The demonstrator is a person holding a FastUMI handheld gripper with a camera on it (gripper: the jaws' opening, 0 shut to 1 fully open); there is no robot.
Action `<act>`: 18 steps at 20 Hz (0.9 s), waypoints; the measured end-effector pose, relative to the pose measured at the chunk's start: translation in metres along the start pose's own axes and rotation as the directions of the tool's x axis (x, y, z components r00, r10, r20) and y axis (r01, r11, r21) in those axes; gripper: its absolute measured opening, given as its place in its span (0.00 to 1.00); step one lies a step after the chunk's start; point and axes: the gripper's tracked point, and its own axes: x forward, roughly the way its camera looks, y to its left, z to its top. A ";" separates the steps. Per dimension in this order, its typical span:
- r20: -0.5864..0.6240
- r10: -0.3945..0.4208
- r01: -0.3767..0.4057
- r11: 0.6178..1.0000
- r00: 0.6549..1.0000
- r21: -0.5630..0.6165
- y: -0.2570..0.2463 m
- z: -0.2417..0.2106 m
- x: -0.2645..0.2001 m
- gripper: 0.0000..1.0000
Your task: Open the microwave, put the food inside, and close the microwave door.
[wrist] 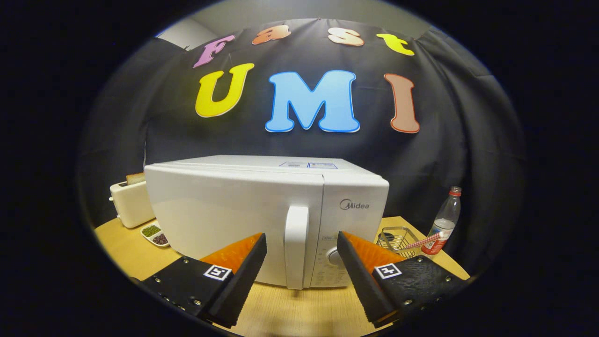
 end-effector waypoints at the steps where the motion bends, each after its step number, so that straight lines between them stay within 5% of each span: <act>1: -0.013 0.002 -0.002 1.000 1.000 0.004 0.001 -0.005 0.005 0.95; 5: -0.040 0.009 -0.009 1.000 0.999 0.012 0.003 -0.016 0.012 0.70; 6: -0.041 0.007 -0.006 1.000 0.999 0.006 0.005 -0.017 0.013 0.40; 8: -0.053 -0.008 0.007 1.000 0.999 -0.008 0.007 -0.019 0.012 0.40; 15: -0.089 0.006 -0.005 1.000 0.996 0.006 0.008 -0.017 0.013 0.10; 18: -0.107 0.012 -0.011 1.000 0.994 0.007 0.009 -0.018 0.011 0.10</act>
